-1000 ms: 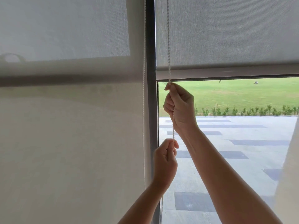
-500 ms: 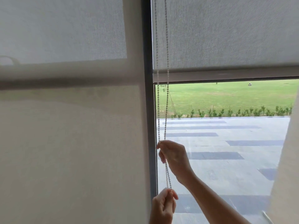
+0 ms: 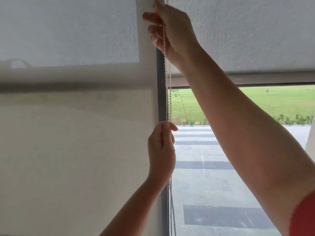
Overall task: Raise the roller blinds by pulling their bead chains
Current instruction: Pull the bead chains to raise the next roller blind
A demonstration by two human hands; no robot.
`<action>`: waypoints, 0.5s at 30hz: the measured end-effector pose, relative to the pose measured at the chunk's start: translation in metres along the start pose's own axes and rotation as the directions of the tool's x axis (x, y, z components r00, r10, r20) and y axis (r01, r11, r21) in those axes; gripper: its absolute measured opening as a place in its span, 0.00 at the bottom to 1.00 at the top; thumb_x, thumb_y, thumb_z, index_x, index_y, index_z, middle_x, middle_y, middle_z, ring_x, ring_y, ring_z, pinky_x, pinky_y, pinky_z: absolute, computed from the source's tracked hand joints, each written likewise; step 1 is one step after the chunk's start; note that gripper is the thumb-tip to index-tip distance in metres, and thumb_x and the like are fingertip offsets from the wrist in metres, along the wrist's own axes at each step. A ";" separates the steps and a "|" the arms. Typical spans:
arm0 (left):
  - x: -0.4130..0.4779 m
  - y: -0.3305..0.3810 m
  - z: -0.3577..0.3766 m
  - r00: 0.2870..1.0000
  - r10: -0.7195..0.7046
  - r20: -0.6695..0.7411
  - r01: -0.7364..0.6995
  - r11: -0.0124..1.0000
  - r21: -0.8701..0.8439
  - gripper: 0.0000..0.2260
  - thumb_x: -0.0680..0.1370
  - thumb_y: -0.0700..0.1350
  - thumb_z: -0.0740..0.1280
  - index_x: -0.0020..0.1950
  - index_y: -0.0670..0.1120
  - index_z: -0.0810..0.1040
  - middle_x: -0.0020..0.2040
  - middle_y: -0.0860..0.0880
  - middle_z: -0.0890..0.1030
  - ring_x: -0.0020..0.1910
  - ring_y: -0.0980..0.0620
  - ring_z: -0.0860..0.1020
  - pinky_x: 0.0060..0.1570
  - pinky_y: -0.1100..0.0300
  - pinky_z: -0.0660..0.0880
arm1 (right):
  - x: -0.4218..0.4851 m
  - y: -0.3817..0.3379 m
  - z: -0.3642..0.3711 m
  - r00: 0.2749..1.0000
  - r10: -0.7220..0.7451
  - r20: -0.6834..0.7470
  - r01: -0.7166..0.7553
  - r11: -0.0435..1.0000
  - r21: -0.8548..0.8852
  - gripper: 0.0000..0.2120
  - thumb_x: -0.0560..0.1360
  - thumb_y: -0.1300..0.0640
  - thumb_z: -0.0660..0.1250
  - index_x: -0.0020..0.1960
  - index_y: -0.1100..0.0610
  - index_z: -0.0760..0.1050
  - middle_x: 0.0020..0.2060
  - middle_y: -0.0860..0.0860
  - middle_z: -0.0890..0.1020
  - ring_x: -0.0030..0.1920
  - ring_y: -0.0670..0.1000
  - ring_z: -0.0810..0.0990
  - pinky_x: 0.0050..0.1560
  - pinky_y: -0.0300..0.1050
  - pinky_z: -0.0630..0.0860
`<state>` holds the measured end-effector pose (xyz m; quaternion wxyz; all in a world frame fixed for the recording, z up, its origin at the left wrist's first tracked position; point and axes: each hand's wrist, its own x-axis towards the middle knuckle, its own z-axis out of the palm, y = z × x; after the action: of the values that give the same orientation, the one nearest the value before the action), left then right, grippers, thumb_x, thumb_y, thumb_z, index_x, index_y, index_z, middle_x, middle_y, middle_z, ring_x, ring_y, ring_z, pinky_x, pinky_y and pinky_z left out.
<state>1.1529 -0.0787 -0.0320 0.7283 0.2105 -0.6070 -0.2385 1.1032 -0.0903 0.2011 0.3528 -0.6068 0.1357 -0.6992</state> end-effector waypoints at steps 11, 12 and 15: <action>-0.029 -0.053 0.000 0.994 0.025 0.108 -0.047 0.978 0.204 0.13 0.81 0.41 0.55 0.37 0.50 0.68 0.29 0.57 0.68 0.26 0.55 0.62 0.27 0.58 0.61 | -0.028 0.018 -0.021 0.951 -0.175 -0.257 0.200 0.977 0.076 0.09 0.80 0.63 0.60 0.45 0.61 0.78 0.24 0.48 0.61 0.24 0.44 0.54 0.22 0.38 0.51; -0.037 -0.061 0.000 0.994 0.012 0.112 -0.037 0.974 0.221 0.13 0.80 0.40 0.55 0.37 0.51 0.68 0.29 0.57 0.68 0.26 0.54 0.63 0.27 0.56 0.62 | -0.034 0.026 -0.024 0.952 -0.163 -0.260 0.185 0.981 0.062 0.09 0.80 0.63 0.60 0.45 0.61 0.78 0.24 0.48 0.62 0.24 0.44 0.55 0.21 0.38 0.51; -0.066 -0.089 -0.006 0.990 -0.037 0.133 -0.001 0.962 0.273 0.14 0.80 0.39 0.55 0.37 0.51 0.67 0.28 0.58 0.66 0.25 0.59 0.61 0.27 0.60 0.60 | -0.058 0.059 -0.039 0.957 -0.112 -0.268 0.124 0.992 0.031 0.10 0.80 0.63 0.60 0.43 0.59 0.78 0.25 0.49 0.61 0.24 0.44 0.55 0.22 0.40 0.49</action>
<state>1.1410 -0.1093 -0.1378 0.6466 0.2975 -0.6807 -0.1733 1.0869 -0.1034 0.1129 0.3032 -0.5059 0.1288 -0.7972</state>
